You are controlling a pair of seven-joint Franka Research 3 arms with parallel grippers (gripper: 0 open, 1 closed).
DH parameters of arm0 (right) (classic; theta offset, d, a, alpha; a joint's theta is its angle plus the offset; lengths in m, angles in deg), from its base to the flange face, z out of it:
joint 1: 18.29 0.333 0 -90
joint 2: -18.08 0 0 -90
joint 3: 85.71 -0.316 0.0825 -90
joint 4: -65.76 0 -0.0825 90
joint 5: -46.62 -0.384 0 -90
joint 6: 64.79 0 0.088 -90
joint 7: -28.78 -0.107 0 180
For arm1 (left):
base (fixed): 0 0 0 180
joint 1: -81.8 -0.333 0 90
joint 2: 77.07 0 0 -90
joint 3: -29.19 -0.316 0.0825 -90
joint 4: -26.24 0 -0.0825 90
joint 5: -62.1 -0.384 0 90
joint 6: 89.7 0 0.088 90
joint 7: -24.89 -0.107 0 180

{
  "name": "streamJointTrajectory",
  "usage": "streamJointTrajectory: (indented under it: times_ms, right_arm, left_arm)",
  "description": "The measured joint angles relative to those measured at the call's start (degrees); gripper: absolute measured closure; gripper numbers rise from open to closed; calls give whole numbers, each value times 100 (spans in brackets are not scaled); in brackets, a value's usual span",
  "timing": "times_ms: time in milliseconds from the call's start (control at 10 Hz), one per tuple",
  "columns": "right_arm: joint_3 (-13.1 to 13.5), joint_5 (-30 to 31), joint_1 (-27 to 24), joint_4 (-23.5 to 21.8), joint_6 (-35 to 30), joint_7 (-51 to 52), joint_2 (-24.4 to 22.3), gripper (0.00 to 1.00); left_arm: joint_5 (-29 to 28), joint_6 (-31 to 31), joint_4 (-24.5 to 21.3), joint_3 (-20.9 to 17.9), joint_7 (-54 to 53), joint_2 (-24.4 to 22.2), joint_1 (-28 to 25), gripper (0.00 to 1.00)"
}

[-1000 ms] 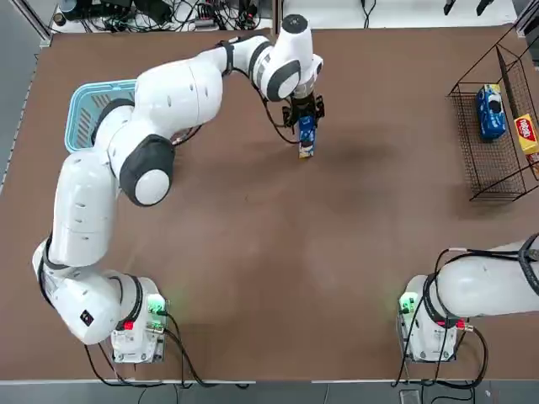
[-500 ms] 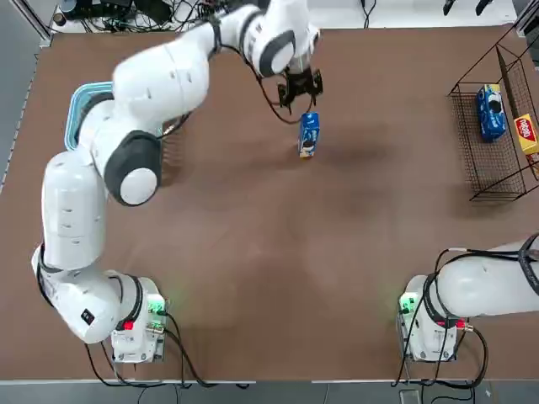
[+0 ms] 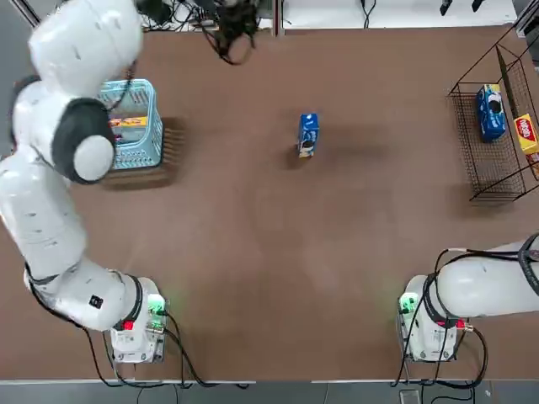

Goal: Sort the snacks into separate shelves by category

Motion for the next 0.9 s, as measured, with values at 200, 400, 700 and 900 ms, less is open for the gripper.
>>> streamJointTrajectory:
  times_ms: [200,400,700,900]
  right_arm:
    - [-17,-51,187,-1,-242,334,2,0]
    - [-42,-69,718,-2,-305,764,6,0]
    - [-41,-278,1037,-6,-293,837,16,0]
    - [-18,-609,1041,-3,-240,864,21,0]
  left_arm:
    - [-151,-12,-820,-10,-4,-593,-997,1]
    - [-214,-168,-1495,-11,-48,-976,-2029,1]
    - [-226,-1004,-2448,-9,247,-1329,-3349,1]
    - [-224,-1290,-2932,-15,794,-1605,-3823,1]
